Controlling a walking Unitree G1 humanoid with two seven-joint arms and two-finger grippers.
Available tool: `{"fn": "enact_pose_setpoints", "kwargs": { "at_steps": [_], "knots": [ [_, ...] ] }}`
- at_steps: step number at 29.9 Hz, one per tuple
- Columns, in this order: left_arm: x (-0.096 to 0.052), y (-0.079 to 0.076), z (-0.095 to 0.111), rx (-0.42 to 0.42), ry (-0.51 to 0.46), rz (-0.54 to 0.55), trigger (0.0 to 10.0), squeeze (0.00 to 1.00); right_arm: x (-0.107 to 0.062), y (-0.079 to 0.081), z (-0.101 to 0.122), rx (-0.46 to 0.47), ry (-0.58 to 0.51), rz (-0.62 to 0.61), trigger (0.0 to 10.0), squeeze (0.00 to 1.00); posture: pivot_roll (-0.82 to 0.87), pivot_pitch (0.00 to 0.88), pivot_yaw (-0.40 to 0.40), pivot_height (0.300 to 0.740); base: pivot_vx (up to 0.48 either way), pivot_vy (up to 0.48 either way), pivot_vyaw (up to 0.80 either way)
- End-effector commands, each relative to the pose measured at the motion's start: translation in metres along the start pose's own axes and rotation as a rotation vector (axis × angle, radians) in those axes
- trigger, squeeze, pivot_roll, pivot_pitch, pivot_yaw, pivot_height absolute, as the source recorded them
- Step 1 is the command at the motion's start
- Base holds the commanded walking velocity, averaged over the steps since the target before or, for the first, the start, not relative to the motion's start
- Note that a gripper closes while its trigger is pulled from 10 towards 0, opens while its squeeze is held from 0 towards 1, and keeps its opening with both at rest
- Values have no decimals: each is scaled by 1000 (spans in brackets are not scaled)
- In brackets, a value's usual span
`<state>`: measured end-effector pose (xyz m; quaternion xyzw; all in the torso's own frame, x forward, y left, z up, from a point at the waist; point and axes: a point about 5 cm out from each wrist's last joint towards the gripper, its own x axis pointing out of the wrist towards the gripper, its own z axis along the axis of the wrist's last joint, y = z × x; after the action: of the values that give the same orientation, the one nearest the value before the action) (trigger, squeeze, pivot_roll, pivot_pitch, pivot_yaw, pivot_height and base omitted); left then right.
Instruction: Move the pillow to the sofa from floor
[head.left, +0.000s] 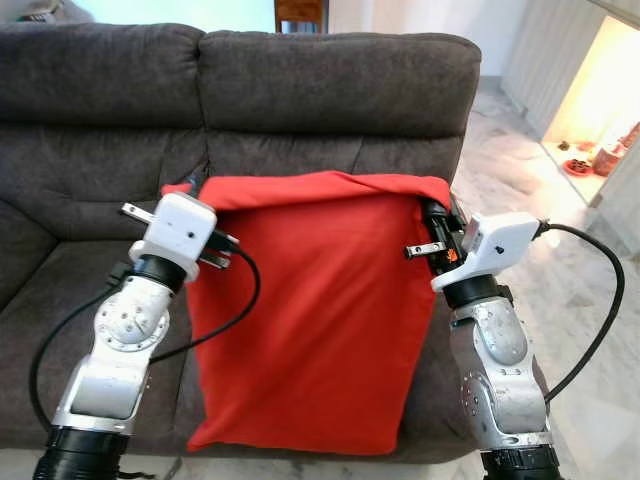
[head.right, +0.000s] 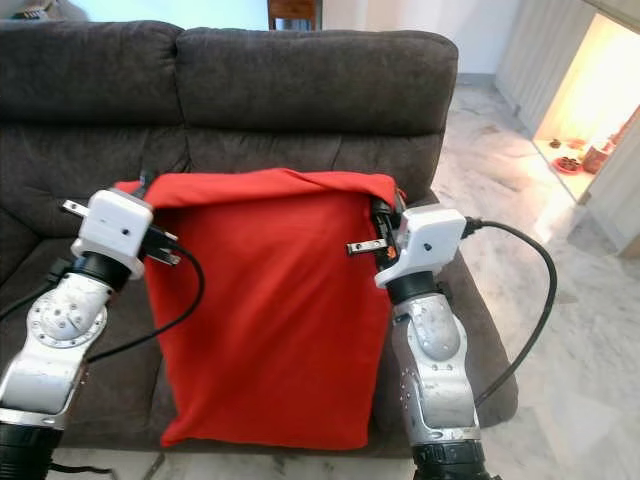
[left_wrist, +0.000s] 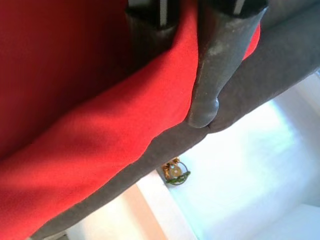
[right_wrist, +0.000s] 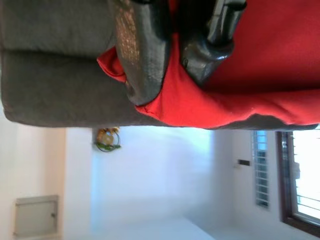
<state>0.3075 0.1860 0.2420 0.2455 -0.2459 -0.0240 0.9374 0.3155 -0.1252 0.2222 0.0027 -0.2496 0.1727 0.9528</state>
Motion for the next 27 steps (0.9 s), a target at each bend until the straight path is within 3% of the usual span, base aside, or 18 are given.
{"fn": "enact_pose_setpoints", "kwargs": {
  "at_steps": [1, 5, 11, 23, 27],
  "knots": [
    [7, 17, 24, 17, -106, 69, 10000, 0, 2, 4, 13, -1, -53, 28, 10000, 0, 52, 84, 3, 740, 300, 0, 800],
    [4, 14, 20, 0, -85, 61, 10000, 0, 0, 1, 7, -14, -22, 4, 10000, 0, 54, 84, 3, 740, 308, 0, 778],
    [-1, 7, 15, -10, -56, 34, 10000, 0, -5, -12, -3, 0, 42, -81, 10000, 0, 52, 84, 3, 740, 303, 0, 0],
    [-1, 6, 11, -14, -34, 16, 10000, 0, -5, -17, -4, -17, 63, -113, 10000, 0, 49, 80, 5, 740, 307, 0, 0],
    [-5, -7, 5, -51, -4, -95, 10000, 0, -5, -20, -6, -19, 71, -131, 10000, 0, 51, 80, 4, 740, 73, 0, 0]
  ]
}}
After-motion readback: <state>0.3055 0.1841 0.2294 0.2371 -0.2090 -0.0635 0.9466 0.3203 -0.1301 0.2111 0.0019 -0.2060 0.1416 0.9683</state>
